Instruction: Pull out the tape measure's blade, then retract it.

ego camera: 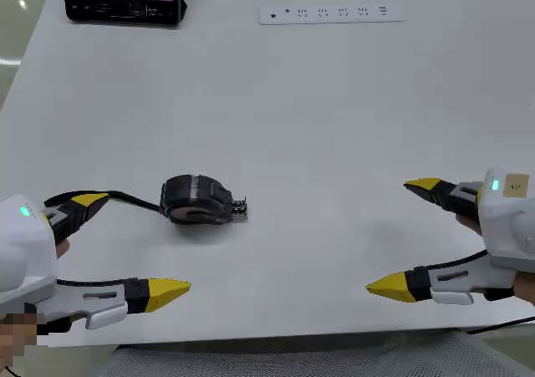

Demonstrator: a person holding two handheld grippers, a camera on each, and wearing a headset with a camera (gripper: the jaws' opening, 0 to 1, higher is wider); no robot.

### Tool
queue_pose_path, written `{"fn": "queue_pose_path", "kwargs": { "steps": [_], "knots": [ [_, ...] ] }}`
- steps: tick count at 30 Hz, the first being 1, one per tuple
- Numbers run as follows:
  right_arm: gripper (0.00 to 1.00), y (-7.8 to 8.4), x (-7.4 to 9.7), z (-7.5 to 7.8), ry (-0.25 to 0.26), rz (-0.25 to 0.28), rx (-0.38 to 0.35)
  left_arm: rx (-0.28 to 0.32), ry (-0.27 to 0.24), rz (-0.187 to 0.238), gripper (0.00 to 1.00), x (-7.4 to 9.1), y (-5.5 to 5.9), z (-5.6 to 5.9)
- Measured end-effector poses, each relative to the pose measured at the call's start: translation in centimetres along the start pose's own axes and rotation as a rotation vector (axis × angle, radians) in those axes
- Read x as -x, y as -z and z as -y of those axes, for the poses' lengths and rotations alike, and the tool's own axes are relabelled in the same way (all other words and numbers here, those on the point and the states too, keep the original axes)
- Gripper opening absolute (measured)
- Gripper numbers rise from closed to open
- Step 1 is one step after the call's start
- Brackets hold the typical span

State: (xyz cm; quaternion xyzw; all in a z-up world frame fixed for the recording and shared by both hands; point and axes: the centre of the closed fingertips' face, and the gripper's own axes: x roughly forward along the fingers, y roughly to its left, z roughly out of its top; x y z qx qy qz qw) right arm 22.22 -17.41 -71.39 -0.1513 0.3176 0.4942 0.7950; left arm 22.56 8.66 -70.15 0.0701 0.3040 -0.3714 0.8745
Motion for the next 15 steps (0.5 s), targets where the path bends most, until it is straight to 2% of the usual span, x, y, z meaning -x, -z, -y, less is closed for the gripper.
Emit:
{"fn": "queue_pose_path", "kwargs": {
  "steps": [15],
  "knots": [
    [0.92, 0.11, 0.03, -0.19, -0.002, 0.005, 0.002, -0.002, 0.009, -0.002, 0.99, 0.10, 0.04, 0.28]
  ]
}}
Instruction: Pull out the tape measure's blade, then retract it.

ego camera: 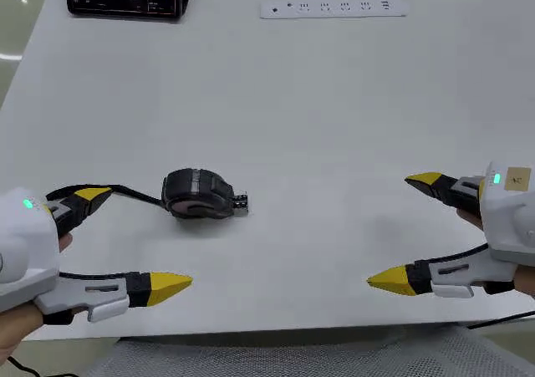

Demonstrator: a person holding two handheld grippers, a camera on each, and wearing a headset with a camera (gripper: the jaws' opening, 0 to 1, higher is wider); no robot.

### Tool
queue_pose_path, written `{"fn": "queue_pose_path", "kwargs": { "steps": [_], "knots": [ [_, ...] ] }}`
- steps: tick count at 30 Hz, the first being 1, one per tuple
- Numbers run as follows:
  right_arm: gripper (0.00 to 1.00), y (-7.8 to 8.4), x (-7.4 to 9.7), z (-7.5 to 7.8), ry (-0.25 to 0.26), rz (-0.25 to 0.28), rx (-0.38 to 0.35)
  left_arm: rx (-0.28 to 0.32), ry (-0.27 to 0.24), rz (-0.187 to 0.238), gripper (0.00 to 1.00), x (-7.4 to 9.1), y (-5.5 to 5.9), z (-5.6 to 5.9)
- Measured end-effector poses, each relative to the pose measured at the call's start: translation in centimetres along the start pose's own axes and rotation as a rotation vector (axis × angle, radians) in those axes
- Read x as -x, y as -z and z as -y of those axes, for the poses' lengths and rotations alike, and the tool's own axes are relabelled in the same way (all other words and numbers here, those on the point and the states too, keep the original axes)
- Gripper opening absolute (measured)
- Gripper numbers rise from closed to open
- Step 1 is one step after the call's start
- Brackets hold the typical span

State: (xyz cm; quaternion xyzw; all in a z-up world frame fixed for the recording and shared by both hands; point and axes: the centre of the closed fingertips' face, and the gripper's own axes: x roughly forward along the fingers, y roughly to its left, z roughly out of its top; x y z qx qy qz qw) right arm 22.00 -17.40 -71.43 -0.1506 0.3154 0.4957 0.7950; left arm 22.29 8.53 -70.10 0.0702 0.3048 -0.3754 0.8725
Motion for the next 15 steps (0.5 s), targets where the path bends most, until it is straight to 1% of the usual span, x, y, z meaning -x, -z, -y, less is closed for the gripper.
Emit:
{"fn": "queue_pose_path", "kwargs": {
  "steps": [7, 9, 11, 15],
  "knots": [
    [0.91, -0.16, -0.08, 0.15, 0.010, 0.011, -0.004, -0.001, 0.001, 0.004, 0.99, -0.08, -0.06, -0.04],
    [0.91, -0.42, -0.07, 0.27, 0.013, 0.026, -0.011, 0.001, 0.006, 0.010, 0.99, -0.14, -0.18, 0.04],
    [0.89, -0.46, -0.06, 0.35, 0.010, 0.024, -0.015, 0.005, 0.004, 0.009, 0.99, -0.19, -0.20, -0.03],
    [0.90, -0.40, -0.17, 0.45, 0.010, 0.015, -0.014, 0.011, 0.005, 0.007, 0.99, -0.28, -0.22, -0.17]
  ]
}}
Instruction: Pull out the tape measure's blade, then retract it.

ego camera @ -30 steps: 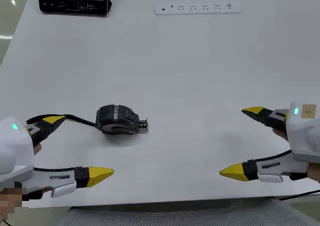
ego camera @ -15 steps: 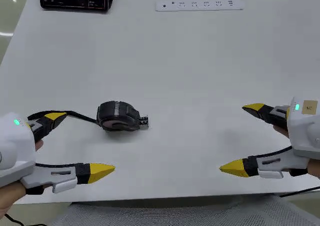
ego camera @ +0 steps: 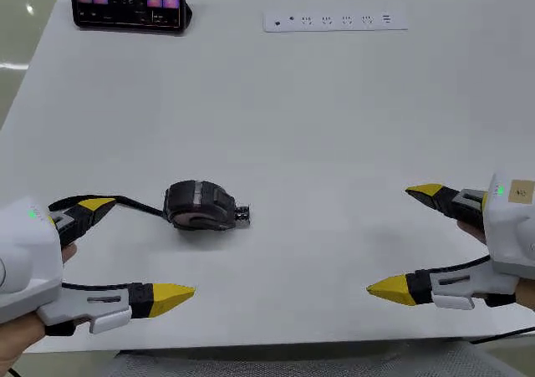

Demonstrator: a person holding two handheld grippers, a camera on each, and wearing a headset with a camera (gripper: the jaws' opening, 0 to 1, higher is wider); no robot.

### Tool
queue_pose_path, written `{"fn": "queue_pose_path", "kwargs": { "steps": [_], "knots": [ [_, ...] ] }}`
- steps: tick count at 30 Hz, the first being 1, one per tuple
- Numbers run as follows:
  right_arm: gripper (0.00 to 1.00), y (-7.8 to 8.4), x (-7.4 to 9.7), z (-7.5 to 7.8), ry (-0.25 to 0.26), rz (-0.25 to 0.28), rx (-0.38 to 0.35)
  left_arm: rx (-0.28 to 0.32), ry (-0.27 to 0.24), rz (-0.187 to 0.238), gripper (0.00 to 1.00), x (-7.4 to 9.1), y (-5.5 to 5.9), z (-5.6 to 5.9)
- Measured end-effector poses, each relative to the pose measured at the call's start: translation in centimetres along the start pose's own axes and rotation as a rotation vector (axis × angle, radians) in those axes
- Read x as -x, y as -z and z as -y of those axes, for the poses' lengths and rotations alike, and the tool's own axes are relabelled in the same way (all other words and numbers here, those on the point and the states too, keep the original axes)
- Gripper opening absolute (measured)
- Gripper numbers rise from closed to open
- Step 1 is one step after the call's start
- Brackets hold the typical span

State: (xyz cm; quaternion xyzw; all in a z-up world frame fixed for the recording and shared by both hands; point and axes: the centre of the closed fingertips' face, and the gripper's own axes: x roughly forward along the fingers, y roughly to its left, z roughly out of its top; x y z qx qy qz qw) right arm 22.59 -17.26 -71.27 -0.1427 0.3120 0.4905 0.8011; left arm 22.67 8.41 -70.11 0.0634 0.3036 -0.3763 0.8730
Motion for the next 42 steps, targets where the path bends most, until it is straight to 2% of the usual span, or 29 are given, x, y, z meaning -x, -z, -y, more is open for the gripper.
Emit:
{"fn": "queue_pose_path", "kwargs": {
  "steps": [11, 15, 25, 28, 38, 42],
  "knots": [
    [0.89, -0.1, -0.1, 0.1, -0.003, 0.001, 0.004, -0.011, 0.005, -0.009, 0.99, -0.2, -0.1, -0.3],
    [0.88, -0.1, -0.4, 0.2, -0.012, -0.003, 0.011, -0.033, 0.016, -0.014, 0.98, -0.4, -0.4, -0.4],
    [0.87, -1.1, -1.8, 0.3, -0.055, -0.009, 0.047, -0.077, 0.045, -0.049, 0.97, -1.3, -0.8, -0.9],
    [0.86, -1.4, -2.3, 0.4, -0.070, -0.013, 0.060, -0.100, 0.051, -0.071, 0.95, -1.5, -0.7, -1.1],
    [0.85, -2.4, -3.7, 0.5, -0.106, -0.019, 0.092, -0.135, 0.080, -0.104, 0.90, -2.3, -1.0, -1.4],
    [0.84, -2.6, -4.3, 0.5, -0.118, -0.025, 0.103, -0.148, 0.095, -0.105, 0.88, -2.5, -1.1, -1.3]
  ]
}}
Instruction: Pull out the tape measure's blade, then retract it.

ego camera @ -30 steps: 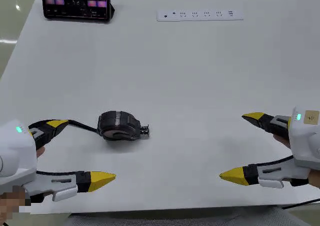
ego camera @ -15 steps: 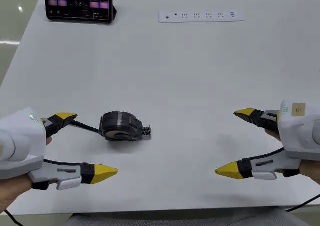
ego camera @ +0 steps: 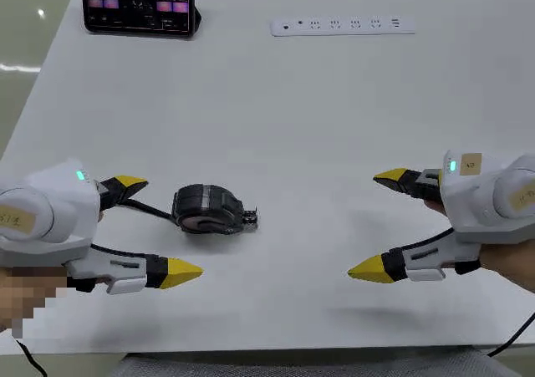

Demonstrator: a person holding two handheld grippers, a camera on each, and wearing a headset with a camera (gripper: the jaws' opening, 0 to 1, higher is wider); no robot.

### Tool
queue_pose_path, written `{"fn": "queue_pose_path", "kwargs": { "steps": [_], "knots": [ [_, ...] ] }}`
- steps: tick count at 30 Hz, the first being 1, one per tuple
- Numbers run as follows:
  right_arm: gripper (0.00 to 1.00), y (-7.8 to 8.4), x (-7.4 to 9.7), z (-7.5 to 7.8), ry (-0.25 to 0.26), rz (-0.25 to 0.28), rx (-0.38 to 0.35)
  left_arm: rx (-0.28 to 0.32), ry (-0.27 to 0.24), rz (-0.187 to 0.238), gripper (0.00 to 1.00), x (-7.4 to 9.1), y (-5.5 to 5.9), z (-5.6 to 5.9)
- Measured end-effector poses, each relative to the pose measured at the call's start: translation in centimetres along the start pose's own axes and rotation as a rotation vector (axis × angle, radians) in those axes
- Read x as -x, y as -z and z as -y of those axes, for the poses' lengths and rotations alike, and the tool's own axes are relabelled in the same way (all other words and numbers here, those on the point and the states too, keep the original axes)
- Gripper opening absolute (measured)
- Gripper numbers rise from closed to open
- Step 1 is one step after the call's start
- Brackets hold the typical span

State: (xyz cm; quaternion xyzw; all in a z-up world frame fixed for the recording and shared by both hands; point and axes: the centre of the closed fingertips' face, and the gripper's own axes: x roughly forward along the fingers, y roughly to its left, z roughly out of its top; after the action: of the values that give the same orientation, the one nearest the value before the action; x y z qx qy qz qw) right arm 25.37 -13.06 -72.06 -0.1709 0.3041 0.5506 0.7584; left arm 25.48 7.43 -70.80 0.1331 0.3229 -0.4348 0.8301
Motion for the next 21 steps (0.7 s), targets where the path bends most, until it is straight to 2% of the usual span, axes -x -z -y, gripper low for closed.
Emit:
{"fn": "queue_pose_path", "kwargs": {
  "steps": [8, 21],
  "knots": [
    [0.83, -0.8, -1.1, 0.1, -0.030, 0.001, 0.018, -0.034, 0.015, -0.020, 0.84, -0.5, -0.2, -0.3],
    [0.82, -1.8, -2.6, -0.3, -0.077, 0.009, 0.032, -0.070, 0.066, -0.072, 0.66, -1.8, 0.0, -0.8]
  ]
}}
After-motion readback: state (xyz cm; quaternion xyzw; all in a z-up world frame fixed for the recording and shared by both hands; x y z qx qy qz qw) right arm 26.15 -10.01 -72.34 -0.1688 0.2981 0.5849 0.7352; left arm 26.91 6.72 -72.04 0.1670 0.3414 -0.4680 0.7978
